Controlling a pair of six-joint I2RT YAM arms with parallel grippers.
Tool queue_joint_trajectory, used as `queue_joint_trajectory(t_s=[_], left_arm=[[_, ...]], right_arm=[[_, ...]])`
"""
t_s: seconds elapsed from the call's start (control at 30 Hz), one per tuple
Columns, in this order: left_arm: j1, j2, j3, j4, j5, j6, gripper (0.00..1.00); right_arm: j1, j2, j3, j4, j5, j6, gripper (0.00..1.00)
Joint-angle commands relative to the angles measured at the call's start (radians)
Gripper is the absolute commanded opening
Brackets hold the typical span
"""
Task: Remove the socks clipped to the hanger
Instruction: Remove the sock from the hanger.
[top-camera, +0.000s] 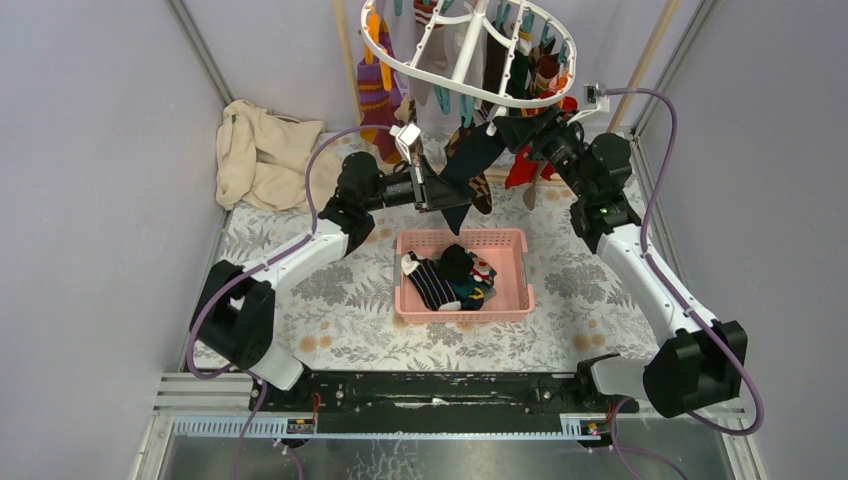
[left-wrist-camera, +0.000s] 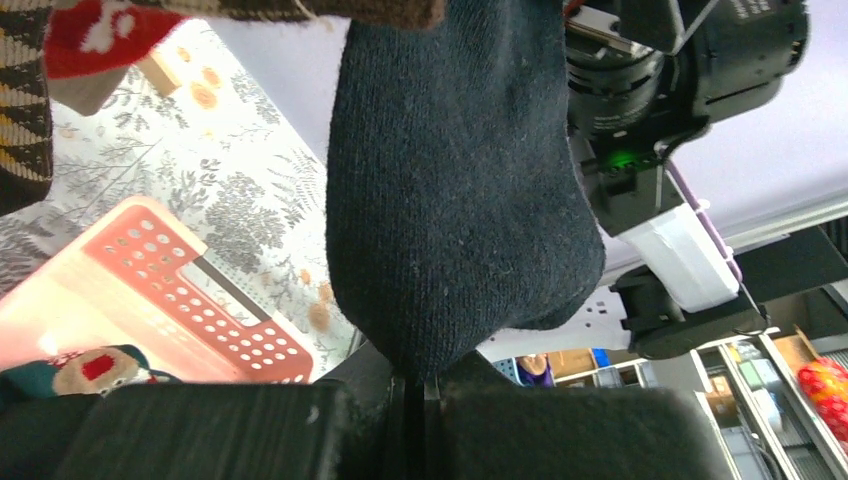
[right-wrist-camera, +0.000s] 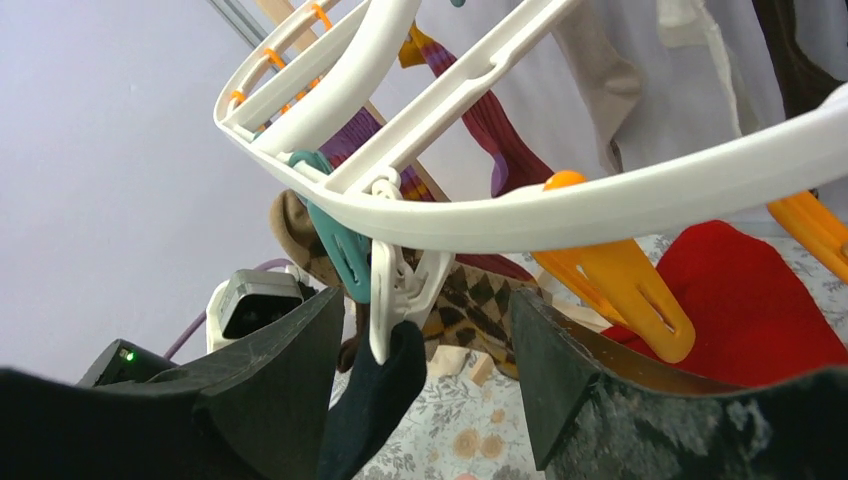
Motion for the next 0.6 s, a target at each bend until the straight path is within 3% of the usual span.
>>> queue_joint_trajectory(t_s=[0.0,0.57], left_arm=[[0.011,0.009,-0.029,0.184,0.069,-0.116,0.00],[0.011,0.021,-0.054,0.229,0.085,-0.168,0.00]], right_arm=[[-0.007,0.024,-0.007,0.151,-0.013,0.032,0.68],[-0.008,0.102,0.022,0.227,0.006,0.080,0.63]])
